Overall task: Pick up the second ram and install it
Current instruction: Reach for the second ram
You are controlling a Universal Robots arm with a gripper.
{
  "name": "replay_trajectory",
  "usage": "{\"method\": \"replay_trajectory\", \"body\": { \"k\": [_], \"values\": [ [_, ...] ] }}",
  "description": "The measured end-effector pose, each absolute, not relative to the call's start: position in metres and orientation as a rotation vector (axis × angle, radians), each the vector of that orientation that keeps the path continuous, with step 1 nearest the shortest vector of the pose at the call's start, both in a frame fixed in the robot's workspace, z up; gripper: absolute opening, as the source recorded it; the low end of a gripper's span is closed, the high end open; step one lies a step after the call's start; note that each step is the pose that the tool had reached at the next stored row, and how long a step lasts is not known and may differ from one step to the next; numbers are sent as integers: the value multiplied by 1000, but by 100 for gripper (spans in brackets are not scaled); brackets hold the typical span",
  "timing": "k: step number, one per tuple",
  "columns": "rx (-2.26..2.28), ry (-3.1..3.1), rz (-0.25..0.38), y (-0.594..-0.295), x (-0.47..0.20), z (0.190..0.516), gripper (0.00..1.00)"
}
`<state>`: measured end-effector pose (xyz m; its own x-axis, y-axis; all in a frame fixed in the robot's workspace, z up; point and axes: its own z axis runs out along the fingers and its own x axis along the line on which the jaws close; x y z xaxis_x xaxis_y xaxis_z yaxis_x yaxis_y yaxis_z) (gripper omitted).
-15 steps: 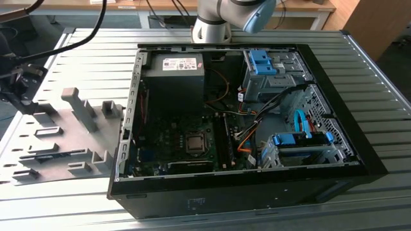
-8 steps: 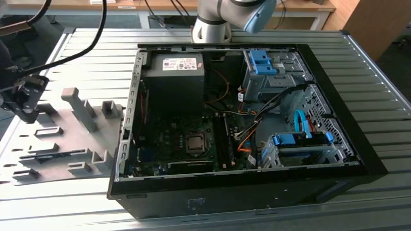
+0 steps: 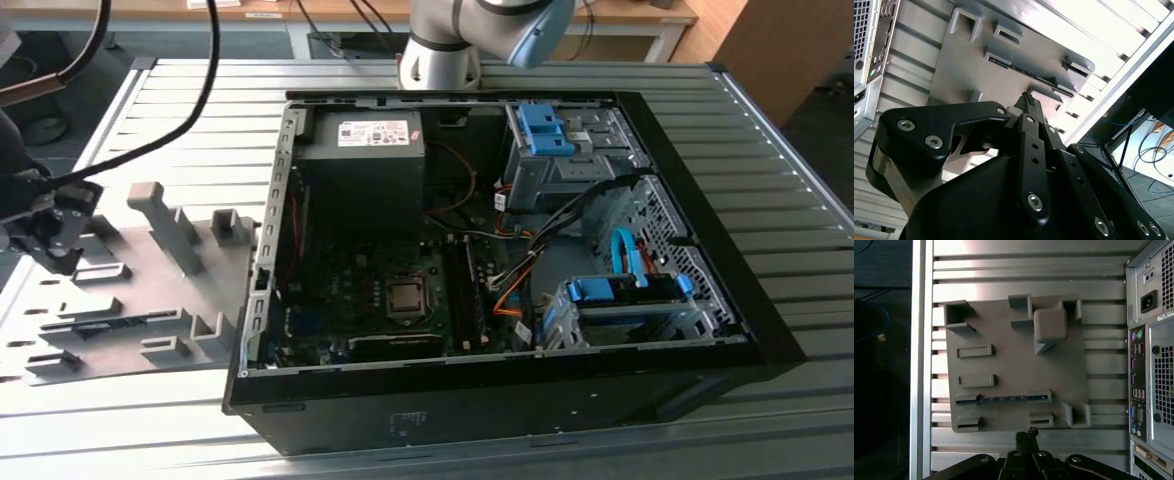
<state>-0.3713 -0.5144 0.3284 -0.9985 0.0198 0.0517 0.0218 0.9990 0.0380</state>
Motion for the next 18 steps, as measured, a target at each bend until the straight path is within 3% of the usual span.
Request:
{"method": "replay_trajectory", "body": {
  "k": [18],
  "values": [
    [-26, -3089, -59, -536, -373, 306, 11]
  ]
}}
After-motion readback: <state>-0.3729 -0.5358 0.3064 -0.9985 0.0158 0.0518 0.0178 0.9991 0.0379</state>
